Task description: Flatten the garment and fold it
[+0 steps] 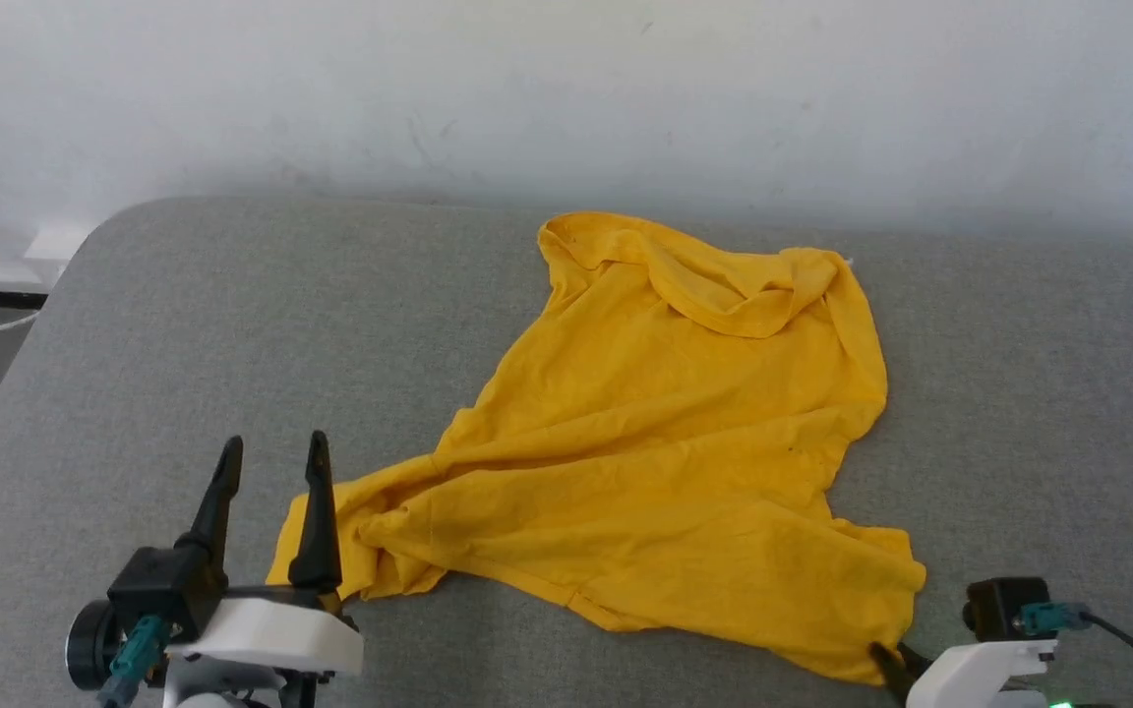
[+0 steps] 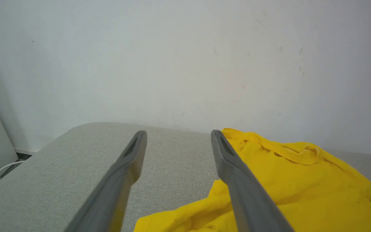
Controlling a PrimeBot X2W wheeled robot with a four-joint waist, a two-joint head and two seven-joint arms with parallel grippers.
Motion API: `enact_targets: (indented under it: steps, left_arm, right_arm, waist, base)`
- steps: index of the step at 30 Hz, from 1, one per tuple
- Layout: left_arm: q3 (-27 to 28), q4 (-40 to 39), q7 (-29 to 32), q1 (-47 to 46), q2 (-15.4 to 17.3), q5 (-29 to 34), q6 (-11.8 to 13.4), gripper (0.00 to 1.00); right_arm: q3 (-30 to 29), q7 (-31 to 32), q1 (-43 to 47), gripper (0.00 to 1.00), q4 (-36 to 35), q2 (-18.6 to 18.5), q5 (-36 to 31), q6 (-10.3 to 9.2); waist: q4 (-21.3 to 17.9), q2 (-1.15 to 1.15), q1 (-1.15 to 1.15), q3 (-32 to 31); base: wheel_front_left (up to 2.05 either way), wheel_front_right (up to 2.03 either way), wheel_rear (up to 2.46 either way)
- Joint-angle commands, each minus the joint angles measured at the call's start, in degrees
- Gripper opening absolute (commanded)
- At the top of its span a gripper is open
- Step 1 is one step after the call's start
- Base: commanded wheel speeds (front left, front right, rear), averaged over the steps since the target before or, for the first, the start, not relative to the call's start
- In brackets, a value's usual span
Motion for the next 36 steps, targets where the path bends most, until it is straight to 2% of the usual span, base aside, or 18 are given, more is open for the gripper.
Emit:
enact_targets:
  steps: [1, 8, 13, 18, 19, 20, 24, 28, 31, 36]
  left_arm:
    - [0.8, -0.2, -0.3, 0.6, -0.5, 0.8, -0.6, 1.00]
    - [4.0, 1.6, -0.3, 1.9, -2.2, 2.7, -3.6, 1.00]
    - [5.5, 2.4, -0.3, 2.1, -3.4, 3.8, -5.4, 1.00]
    - [5.9, 3.9, -0.3, 1.6, -4.8, 4.9, -7.2, 1.00]
    - [5.8, 4.3, -0.3, 1.4, -5.0, 5.1, -7.5, 1.00]
    - [5.7, 4.9, -0.3, 1.3, -5.2, 5.2, -7.8, 1.00]
    - [5.1, 8.9, -0.2, 1.3, -5.3, 5.3, -8.4, 1.00]
    - [5.2, 11.7, 3.8, 1.6, -5.5, 4.8, -7.0, 1.00]
    - [5.1, 12.6, 7.2, 2.3, -5.4, 4.6, -6.2, 1.00]
    - [4.5, 11.8, 18.0, 5.0, -3.8, 7.4, -1.4, 1.00]
  right_arm:
    - [-0.3, -0.2, -0.4, 0.00, 1.2, 0.0, -0.4, -0.05]
    - [-6.1, -0.5, -0.6, 0.00, -0.3, -3.8, -0.9, -0.05]
    - [-13.5, 3.7, 1.5, 0.00, -5.5, -7.9, -1.4, -0.05]
    - [-17.6, 7.9, 3.5, 0.00, -8.7, -9.2, -1.9, -0.05]
    - [-17.4, 7.7, 3.5, 0.33, -9.2, -9.0, -2.1, -0.05]
    - [-17.4, 6.9, 3.2, 1.00, -9.6, -8.5, -2.2, -0.05]
    - [-14.9, 1.8, 1.4, 1.00, -12.5, -7.0, -2.0, -0.05]
    - [-12.4, -5.0, 0.2, 1.00, -16.1, -6.0, -0.7, -0.05]
    - [-11.7, -7.3, 0.2, 1.00, -17.4, -5.6, -0.9, -0.05]
    - [-11.7, -9.5, 0.8, 1.00, -18.7, -4.2, -1.4, -0.05]
  waist:
    - [0.0, 0.01, 0.00, 0.2]
    - [-2.2, 0.01, 0.00, -1.0]
    - [-3.8, 0.01, 0.00, -1.4]
    - [-4.7, 0.01, 0.00, -0.7]
    - [-4.9, 0.01, 0.00, -0.5]
    - [-5.1, 0.01, 0.00, -0.4]
    - [-6.2, 0.01, 0.00, -0.1]
    - [-6.9, 0.01, 0.00, 0.4]
    - [-7.0, 0.01, 0.00, 0.6]
    - [-6.8, 0.01, 0.00, 1.2]
  base:
    - [0.00, 0.00, 0.00]
    - [0.00, 0.00, 0.00]
    - [0.00, 0.00, 0.00]
    - [0.00, 0.00, 0.00]
    - [0.00, 0.00, 0.00]
    - [0.00, 0.00, 0.00]
    - [0.00, 0.00, 0.00]
    - [0.00, 0.00, 0.00]
    - [0.00, 0.00, 0.00]
    - [0.00, 0.00, 0.00]
